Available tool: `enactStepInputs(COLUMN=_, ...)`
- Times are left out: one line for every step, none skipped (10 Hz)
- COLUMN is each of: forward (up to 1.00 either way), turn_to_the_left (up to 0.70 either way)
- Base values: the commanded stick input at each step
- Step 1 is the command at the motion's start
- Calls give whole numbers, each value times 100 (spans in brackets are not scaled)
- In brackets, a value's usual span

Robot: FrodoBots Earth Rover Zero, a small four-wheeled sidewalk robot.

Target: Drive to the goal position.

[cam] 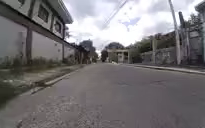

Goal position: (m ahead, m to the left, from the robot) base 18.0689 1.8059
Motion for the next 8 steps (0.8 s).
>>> enactStepInputs(forward=100, turn_to_the_left=4)
enactStepInputs(forward=100, turn_to_the_left=4)
enactStepInputs(forward=100, turn_to_the_left=4)
enactStepInputs(forward=100, turn_to_the_left=4)
enactStepInputs(forward=100, turn_to_the_left=4)
enactStepInputs(forward=100, turn_to_the_left=4)
enactStepInputs(forward=100, turn_to_the_left=4)
enactStepInputs(forward=100, turn_to_the_left=4)
